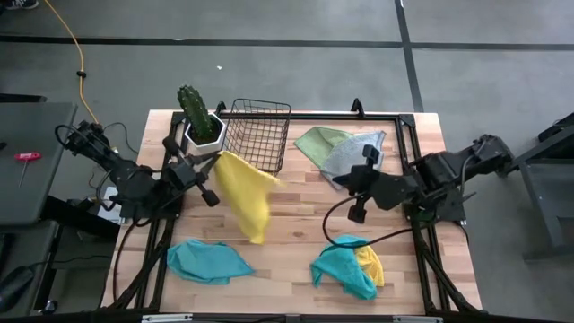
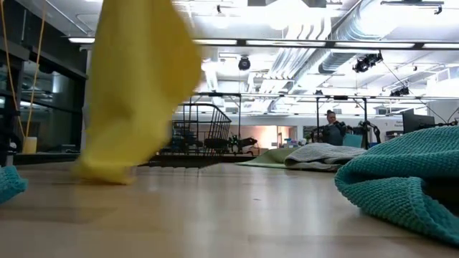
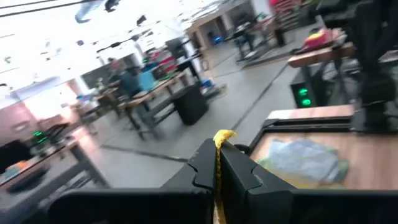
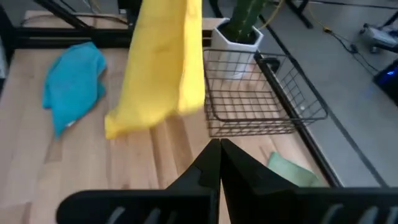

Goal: Fold microfiber towels
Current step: Fold the left yellow microfiber cloth

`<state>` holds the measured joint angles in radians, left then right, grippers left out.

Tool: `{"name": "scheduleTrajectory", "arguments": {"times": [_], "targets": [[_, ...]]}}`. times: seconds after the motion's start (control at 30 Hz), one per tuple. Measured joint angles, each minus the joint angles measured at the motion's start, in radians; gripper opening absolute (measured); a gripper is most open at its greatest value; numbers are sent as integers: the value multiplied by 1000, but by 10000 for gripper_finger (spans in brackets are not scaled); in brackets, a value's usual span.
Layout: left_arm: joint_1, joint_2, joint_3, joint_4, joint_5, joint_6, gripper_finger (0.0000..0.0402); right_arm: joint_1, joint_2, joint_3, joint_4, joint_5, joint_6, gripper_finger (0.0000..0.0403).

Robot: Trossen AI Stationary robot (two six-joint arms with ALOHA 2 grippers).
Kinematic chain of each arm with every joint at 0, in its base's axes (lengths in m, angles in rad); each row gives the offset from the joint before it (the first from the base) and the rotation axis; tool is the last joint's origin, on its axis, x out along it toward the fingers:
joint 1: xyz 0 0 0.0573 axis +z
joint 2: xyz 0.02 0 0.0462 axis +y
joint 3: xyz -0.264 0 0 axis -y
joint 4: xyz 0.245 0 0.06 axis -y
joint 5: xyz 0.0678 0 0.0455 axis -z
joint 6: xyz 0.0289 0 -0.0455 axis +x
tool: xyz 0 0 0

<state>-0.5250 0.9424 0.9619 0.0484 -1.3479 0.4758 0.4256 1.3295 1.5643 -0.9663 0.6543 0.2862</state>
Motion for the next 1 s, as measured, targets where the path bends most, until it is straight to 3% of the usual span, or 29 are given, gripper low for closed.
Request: {"name": "scheduleTrajectory", "arguments": {"times": [0.33, 0.6, 0.8, 0.9, 1.0], "targets": [[-56, 1, 0, -99, 65, -159, 0, -39, 115, -31, 28, -83, 21, 0], [-28, 56, 17, -140, 434, -335, 0, -93, 190, -96, 28, -92, -7, 15], [66, 248, 203, -479, 729, -529, 0, -128, 191, -152, 73, -184, -20, 82], [89, 340, 304, -661, 751, -578, 0, -133, 191, -213, 137, -231, -26, 118], [93, 387, 352, -747, 664, -589, 0, -133, 191, -299, 219, -286, -30, 147]]}}
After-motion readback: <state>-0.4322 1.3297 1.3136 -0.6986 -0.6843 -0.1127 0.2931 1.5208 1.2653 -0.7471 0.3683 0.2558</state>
